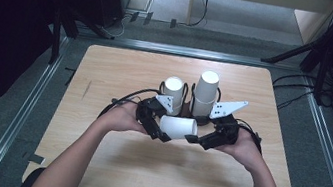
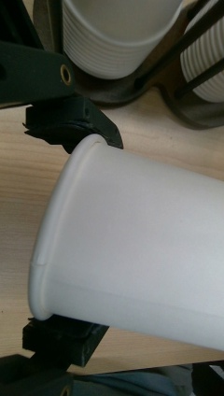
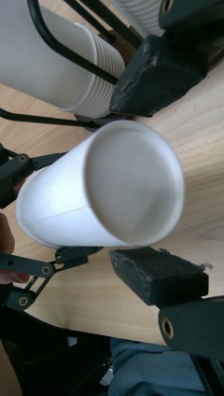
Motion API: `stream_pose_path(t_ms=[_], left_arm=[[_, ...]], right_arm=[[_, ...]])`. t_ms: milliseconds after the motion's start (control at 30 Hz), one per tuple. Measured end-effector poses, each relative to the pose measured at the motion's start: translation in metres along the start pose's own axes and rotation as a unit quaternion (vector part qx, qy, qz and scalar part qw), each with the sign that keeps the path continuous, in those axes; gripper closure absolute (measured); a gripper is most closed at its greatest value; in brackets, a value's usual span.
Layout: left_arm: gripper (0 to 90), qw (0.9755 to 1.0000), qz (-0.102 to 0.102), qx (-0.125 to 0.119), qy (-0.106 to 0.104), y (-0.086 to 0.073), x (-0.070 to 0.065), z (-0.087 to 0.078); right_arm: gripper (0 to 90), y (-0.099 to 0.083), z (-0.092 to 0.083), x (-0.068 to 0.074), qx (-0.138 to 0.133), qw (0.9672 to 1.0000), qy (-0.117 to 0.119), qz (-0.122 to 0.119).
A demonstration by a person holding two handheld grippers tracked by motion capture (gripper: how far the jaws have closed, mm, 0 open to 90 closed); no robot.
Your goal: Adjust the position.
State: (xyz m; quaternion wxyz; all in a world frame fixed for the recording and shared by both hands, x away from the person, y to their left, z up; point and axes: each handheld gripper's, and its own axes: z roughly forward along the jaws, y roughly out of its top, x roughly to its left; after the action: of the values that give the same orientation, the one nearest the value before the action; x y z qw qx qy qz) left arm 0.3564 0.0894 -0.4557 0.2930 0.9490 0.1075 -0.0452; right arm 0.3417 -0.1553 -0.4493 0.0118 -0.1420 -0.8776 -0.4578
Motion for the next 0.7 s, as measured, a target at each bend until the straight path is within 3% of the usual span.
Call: stream_pose_path(t_ms=[433,700], left_arm=[[24.5,0.9998,0.009,0.018,-0.01,0.003,-0.004,0.012],[24.2,0.9997,0.007,0.022,-0.011,0.003,-0.005,0.014]], right_arm=[[25.8,-0.001,0.019,0.004,0.038,0.9991,0.017,-0.004],[32.0,-0.001,0.023,0.005,0.05,0.9984,0.027,-0.005]])
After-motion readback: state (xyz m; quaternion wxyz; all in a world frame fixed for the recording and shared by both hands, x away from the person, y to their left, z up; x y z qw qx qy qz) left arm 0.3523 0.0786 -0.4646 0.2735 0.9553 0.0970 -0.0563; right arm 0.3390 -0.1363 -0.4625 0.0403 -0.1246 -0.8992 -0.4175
